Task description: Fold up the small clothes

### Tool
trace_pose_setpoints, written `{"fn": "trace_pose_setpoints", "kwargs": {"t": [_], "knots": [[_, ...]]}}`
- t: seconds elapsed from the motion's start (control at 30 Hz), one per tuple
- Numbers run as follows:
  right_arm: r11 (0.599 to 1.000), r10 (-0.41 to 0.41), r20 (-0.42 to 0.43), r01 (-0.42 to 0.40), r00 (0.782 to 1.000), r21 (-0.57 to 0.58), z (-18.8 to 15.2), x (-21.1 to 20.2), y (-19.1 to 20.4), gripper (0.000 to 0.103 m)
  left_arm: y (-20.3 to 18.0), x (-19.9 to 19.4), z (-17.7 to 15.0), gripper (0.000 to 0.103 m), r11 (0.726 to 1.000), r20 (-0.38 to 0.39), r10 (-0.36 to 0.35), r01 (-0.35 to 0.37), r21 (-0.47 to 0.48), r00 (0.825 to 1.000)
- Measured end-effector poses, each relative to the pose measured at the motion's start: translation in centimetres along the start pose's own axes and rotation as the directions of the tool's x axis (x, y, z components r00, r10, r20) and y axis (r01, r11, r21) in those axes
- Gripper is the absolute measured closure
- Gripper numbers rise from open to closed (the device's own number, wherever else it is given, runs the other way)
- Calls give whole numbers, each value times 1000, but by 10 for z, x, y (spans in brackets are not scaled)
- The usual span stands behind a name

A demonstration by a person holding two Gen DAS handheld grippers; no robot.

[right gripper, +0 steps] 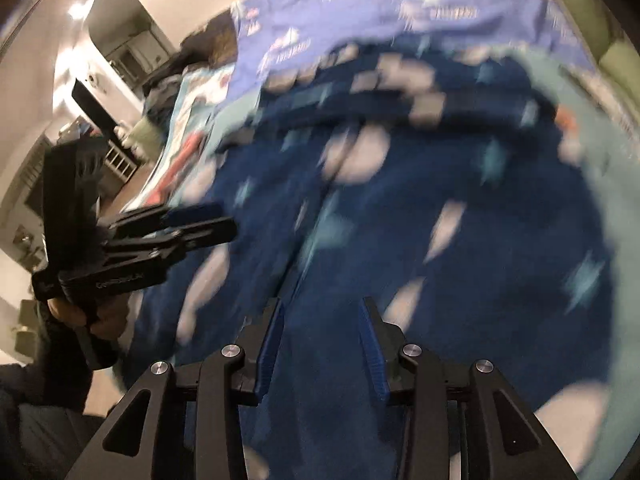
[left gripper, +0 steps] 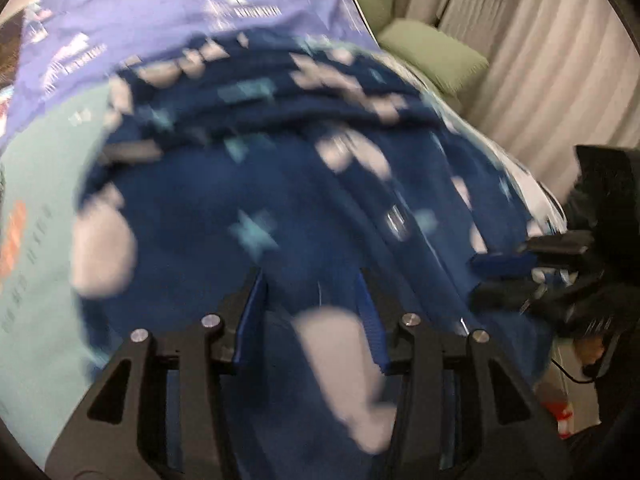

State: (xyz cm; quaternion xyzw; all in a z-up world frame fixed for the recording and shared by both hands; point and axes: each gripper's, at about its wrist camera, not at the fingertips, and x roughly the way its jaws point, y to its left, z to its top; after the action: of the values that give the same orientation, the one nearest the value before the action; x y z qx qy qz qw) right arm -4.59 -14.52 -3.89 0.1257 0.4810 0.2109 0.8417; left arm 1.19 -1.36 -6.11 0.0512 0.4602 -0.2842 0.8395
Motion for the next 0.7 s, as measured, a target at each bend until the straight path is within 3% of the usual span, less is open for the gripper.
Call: {"fn": "trace_pose_setpoints", "kwargs": {"t": [0.07, 0.2, 0.3, 0.43, 0.53, 0.57, 0.6, 0.63, 0.7], "knots": [[998, -55, 63, 58, 996, -34, -18, -12, 11, 64, -15, -7, -14, 55, 997, 33, 57, -58, 41, 998], [998, -38, 124, 44, 992, -44, -42, -43, 21, 64, -37, -41, -34, 55, 996, 69, -70, 67, 55, 995], [993, -81, 163, 93, 983, -69, -62, -58, 27, 64, -64, -60, -56, 52, 986, 91, -86, 71, 152, 992], [996, -60, 201, 73, 978, -57, -86, -66, 28, 64, -90, -63, -86, 42, 966, 60, -154, 138, 216, 986], [993, -53, 210, 74, 976, -95, -102, -69, 36, 64, -101, -48, -98, 41, 968, 9, -96, 92, 235, 995], [990, -59, 209, 85, 976, -114, -105, -68, 40, 64, -101, -40, -101, 46, 970, 3, -54, 51, 237, 999], [987, -65, 210, 94, 976, -131, -108, -66, 44, 64, -99, -34, -101, 67, 974, 0, -40, 39, 223, 999], [985, -66, 213, 98, 975, -143, -111, -66, 47, 64, -94, -32, -101, 77, 980, -4, -41, 41, 192, 999], [981, -66, 222, 104, 973, -163, -117, -64, 53, 62, -76, -34, -93, 89, 992, -12, -106, 106, 74, 994]]}}
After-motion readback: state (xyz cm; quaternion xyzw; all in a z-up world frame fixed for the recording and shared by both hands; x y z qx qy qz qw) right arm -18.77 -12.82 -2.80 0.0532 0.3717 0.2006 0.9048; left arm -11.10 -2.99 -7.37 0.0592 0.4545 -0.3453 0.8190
